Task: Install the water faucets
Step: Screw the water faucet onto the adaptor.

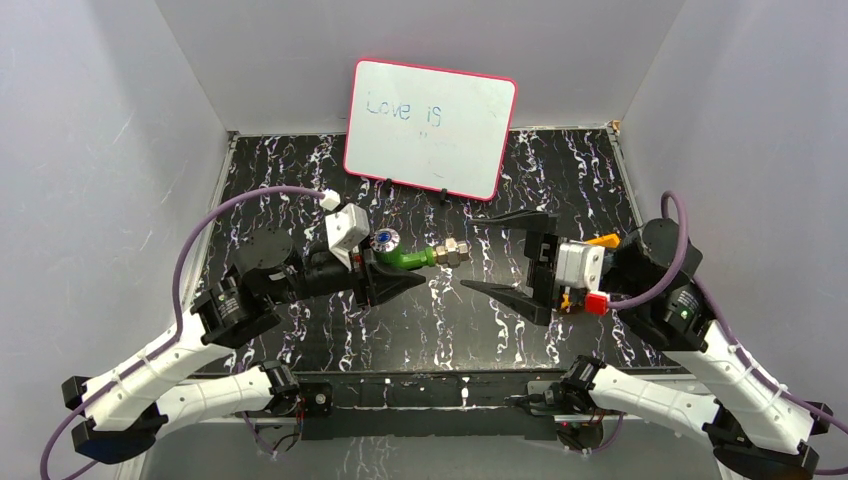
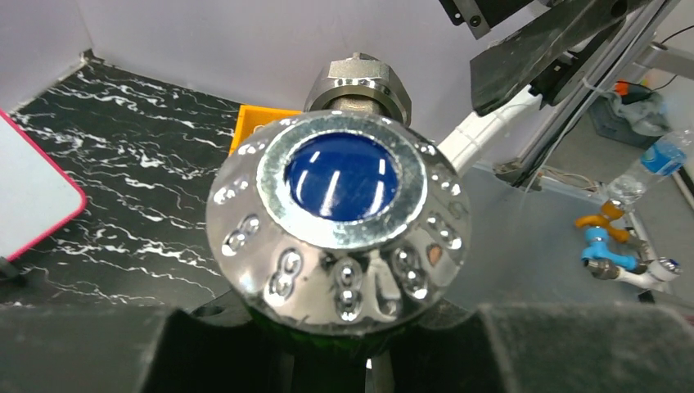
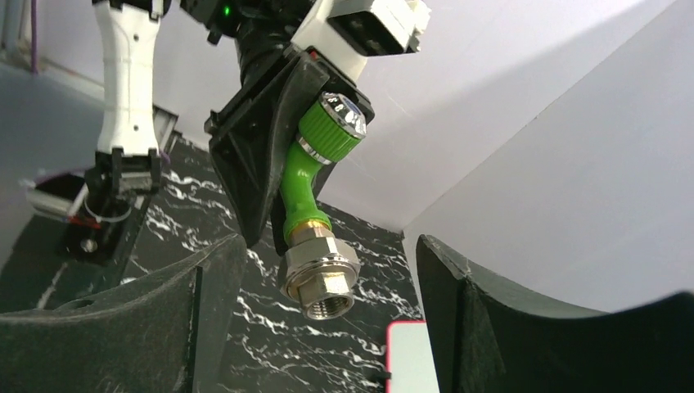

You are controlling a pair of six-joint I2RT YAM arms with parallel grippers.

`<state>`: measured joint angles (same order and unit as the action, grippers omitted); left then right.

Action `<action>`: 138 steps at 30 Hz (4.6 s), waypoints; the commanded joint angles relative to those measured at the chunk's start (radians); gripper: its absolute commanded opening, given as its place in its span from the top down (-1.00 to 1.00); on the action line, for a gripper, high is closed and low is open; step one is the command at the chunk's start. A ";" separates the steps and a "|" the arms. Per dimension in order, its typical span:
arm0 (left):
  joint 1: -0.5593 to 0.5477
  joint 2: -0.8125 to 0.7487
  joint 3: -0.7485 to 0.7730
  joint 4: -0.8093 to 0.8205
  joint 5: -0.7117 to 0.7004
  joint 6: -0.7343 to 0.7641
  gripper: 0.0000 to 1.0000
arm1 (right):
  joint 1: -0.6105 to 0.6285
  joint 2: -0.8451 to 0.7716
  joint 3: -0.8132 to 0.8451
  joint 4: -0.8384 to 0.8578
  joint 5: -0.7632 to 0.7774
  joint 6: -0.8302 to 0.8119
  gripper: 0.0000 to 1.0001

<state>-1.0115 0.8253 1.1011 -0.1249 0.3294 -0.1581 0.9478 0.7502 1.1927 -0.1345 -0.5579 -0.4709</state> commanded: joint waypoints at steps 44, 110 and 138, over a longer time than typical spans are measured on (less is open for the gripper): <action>-0.001 0.008 0.045 0.064 0.054 -0.179 1.00 | 0.004 0.035 -0.065 -0.019 -0.007 -0.418 -0.12; -0.001 -0.057 -0.088 0.191 0.054 0.550 1.00 | 0.003 0.070 -0.011 0.238 0.070 0.822 -0.66; -0.002 -0.051 -0.072 0.177 0.018 -0.125 1.00 | 0.004 0.036 0.021 -0.138 -0.009 -0.322 -0.62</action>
<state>-1.0100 0.8127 1.0035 -0.0280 0.3267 -0.2314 0.9455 0.7898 1.1618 -0.2565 -0.5579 -0.6796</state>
